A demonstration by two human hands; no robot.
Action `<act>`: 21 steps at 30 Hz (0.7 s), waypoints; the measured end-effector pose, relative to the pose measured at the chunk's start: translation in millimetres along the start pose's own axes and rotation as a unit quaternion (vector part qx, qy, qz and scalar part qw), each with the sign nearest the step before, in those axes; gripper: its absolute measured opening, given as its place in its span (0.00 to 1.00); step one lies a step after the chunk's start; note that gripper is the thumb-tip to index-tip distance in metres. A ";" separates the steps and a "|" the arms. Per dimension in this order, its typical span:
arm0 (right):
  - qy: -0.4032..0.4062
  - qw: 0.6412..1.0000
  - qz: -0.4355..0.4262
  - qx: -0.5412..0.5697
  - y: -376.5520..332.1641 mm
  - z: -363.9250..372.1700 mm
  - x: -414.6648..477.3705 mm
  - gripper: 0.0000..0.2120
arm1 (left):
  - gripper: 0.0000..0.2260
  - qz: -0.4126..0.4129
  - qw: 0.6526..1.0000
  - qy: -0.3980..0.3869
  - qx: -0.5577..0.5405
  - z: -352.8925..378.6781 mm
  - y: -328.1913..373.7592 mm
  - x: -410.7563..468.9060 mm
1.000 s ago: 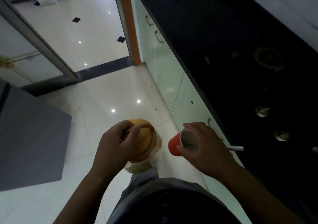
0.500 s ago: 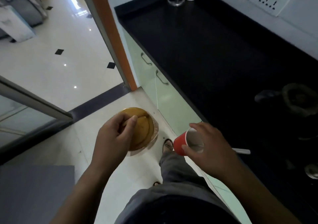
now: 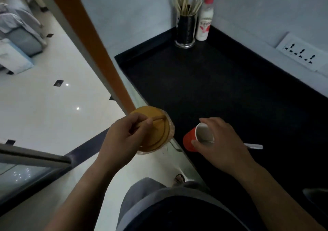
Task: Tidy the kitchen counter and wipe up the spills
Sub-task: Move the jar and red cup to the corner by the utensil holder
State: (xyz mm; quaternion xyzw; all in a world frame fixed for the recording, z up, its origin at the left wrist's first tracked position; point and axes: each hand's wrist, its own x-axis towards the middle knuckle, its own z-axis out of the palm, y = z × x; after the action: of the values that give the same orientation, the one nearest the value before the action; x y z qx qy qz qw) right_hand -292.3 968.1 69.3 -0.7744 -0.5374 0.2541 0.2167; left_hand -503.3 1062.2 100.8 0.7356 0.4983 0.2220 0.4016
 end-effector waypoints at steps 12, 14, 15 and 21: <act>0.082 0.990 0.117 0.020 2.0 -28.2 130.1 0.31 | 0.05 0.076 0.991 -0.102 0.031 2.0 28.5 222.3; 0.106 0.985 0.137 0.022 -5.9 -32.9 156.1 0.31 | 0.06 0.101 0.984 -0.140 0.049 5.2 33.0 258.9; 0.121 0.981 0.147 0.024 -9.8 -36.1 169.0 0.31 | 0.06 0.107 0.979 -0.165 0.044 6.2 36.8 275.8; 0.171 0.963 0.209 0.009 -22.1 -54.1 238.2 0.30 | 0.06 0.158 0.945 -0.286 0.033 15.7 54.5 367.4</act>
State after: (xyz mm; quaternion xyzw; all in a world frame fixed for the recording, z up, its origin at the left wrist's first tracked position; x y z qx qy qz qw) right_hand -204.4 1196.5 86.6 -0.8995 -0.3159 0.1621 0.2546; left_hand -312.9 1381.4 109.0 0.8504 0.2471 0.0463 0.4622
